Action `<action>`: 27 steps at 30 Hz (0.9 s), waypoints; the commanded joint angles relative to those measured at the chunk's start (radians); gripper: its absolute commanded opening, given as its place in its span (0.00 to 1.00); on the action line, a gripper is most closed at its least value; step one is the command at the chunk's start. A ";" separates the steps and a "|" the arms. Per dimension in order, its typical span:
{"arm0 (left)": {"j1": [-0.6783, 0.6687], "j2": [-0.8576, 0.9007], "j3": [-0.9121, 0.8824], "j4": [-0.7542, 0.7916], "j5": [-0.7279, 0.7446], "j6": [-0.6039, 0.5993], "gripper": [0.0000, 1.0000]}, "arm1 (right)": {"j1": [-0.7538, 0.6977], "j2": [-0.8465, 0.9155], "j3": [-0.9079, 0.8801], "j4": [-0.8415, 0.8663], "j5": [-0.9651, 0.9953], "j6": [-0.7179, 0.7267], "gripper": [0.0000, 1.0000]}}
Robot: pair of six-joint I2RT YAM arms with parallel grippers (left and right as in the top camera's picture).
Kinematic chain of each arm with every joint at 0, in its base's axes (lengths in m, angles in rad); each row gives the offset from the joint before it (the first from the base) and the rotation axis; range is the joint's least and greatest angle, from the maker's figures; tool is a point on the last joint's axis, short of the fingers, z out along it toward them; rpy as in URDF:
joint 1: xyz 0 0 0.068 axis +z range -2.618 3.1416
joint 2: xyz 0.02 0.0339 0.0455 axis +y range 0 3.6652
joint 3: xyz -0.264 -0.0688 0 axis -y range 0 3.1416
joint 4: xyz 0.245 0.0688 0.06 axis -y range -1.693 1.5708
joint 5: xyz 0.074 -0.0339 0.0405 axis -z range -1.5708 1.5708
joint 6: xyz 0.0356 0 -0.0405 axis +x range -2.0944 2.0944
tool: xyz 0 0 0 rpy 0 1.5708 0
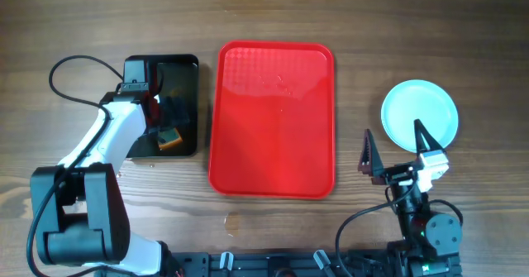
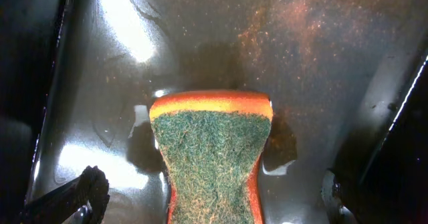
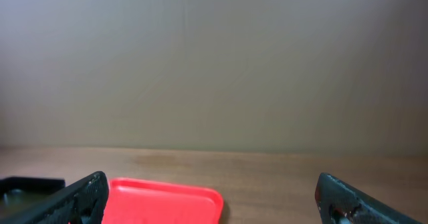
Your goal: Clean dirty plates on tray and stack at the side
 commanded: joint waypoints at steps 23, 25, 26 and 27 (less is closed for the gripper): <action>-0.031 -0.124 -0.056 0.004 0.005 0.005 1.00 | -0.006 0.018 0.000 -0.199 0.011 -0.002 1.00; -0.062 -0.236 -0.106 0.004 0.005 0.005 1.00 | -0.006 0.018 0.000 -0.199 0.011 -0.002 1.00; -0.078 -0.291 -0.130 0.004 0.005 0.005 1.00 | -0.006 0.018 0.000 -0.199 0.011 -0.002 1.00; -0.092 -0.349 -0.156 0.004 0.005 0.005 1.00 | -0.006 0.018 0.000 -0.199 0.011 -0.002 1.00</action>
